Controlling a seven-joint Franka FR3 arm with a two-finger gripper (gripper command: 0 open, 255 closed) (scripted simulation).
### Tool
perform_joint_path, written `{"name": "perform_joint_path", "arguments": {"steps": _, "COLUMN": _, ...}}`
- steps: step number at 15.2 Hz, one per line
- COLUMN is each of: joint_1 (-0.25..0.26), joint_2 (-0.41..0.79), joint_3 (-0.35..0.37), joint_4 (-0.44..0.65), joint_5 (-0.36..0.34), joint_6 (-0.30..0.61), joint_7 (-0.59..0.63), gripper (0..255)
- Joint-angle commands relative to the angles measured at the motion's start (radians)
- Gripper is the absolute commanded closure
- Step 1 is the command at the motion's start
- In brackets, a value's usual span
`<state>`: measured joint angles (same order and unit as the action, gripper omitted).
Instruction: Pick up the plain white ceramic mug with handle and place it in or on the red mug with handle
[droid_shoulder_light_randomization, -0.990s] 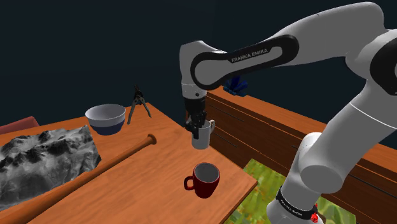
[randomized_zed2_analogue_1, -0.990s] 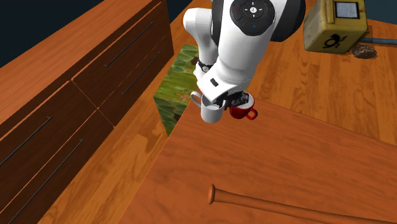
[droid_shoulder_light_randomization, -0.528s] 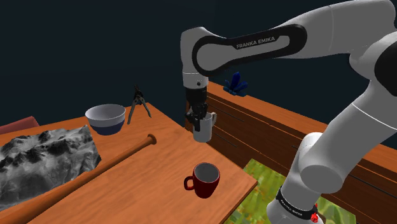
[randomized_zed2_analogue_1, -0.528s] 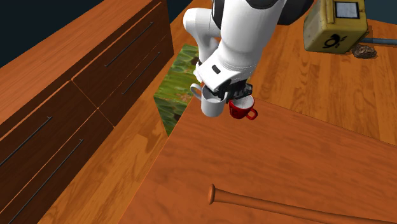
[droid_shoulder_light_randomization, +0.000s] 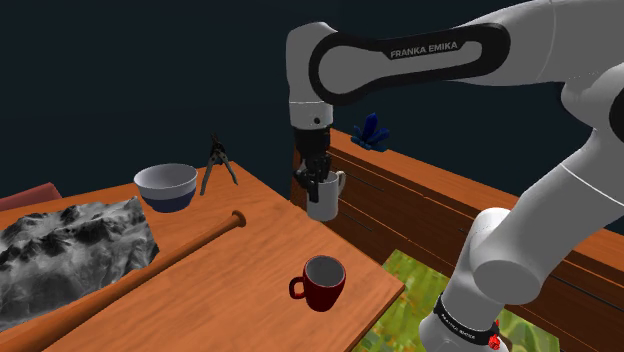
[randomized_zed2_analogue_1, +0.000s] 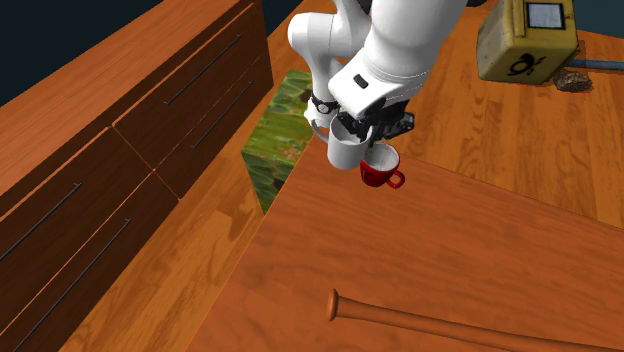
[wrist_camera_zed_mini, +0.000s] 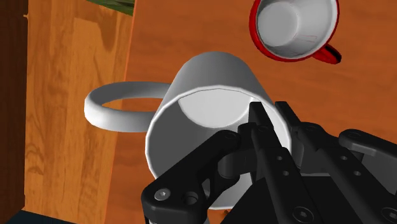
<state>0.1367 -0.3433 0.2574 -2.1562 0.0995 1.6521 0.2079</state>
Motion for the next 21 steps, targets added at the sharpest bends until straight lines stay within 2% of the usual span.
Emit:
{"name": "perform_joint_path", "arguments": {"steps": 1, "joint_1": 0.017, "joint_2": -0.033, "joint_3": 0.019, "joint_4": -0.011, "joint_5": 0.020, "joint_6": -0.019, "joint_7": 0.030, "gripper": 255}}
{"name": "perform_joint_path", "arguments": {"steps": 8, "joint_1": 0.090, "joint_2": -0.145, "joint_3": 0.106, "joint_4": -0.050, "joint_5": 0.109, "joint_6": -0.076, "joint_7": 0.163, "gripper": 255}}
{"name": "perform_joint_path", "arguments": {"steps": 21, "joint_1": 0.096, "joint_2": -0.132, "joint_3": 0.132, "joint_4": -0.213, "joint_5": 0.125, "joint_6": 0.100, "joint_7": 0.153, "gripper": 255}}
